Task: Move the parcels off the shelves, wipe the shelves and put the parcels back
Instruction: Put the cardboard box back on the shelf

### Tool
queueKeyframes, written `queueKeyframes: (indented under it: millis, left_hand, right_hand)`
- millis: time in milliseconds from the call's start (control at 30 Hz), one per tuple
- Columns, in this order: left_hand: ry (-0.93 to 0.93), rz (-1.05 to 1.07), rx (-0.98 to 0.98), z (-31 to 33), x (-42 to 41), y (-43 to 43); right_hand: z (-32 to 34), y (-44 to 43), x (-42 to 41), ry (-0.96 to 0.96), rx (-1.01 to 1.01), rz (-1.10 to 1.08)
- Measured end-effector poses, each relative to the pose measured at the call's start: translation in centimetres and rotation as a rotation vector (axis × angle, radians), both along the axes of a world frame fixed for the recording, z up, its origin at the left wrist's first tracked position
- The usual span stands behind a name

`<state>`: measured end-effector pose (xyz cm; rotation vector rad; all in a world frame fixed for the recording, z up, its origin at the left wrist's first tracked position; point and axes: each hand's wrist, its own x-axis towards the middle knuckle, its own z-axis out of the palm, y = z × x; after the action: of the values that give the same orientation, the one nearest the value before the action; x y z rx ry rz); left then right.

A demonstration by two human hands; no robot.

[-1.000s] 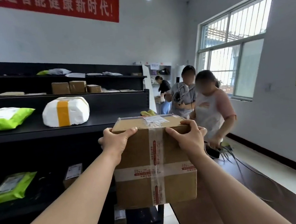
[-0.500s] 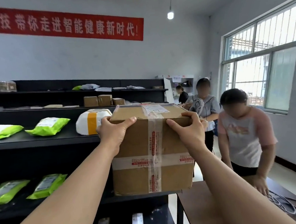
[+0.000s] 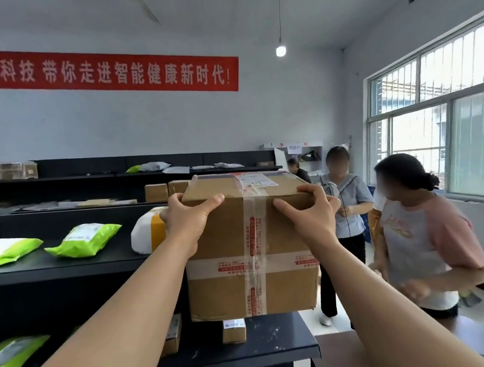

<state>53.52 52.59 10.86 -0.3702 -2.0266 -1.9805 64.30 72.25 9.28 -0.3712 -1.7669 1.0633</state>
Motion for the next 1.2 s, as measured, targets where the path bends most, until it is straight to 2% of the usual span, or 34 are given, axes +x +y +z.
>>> queueKeyframes:
  millis: [267,500,733,867,1000,1200]
  left_hand:
    - [0.033,-0.029,-0.055,3.5,-4.3,1.7]
    - [0.052,-0.097,-0.015,5.5,-6.6,2.4]
    - [0.116,-0.099,-0.029,3.7,-7.8,2.5]
    - [0.180,-0.104,-0.118,2.6,-8.9,2.8]
    - [0.225,-0.052,-0.192,1.3,-10.2,3.6]
    - [0.242,0.028,-0.245,-0.6,-12.0,4.9]
  right_hand:
    - [2.6,1.6,-3.9,0.009,-0.016,-0.044]
    - [4.9,2.0,-5.4,0.022,-0.001,-0.083]
    - [3.6,2.4,-7.4,-0.019,0.064,-0.059]
    - [2.8,2.9,-8.7,-0.038,0.083,-0.029]
    - [1.8,2.9,-10.0,-0.064,0.100,0.003]
    - [0.6,2.6,-12.1,-0.096,0.146,-0.060]
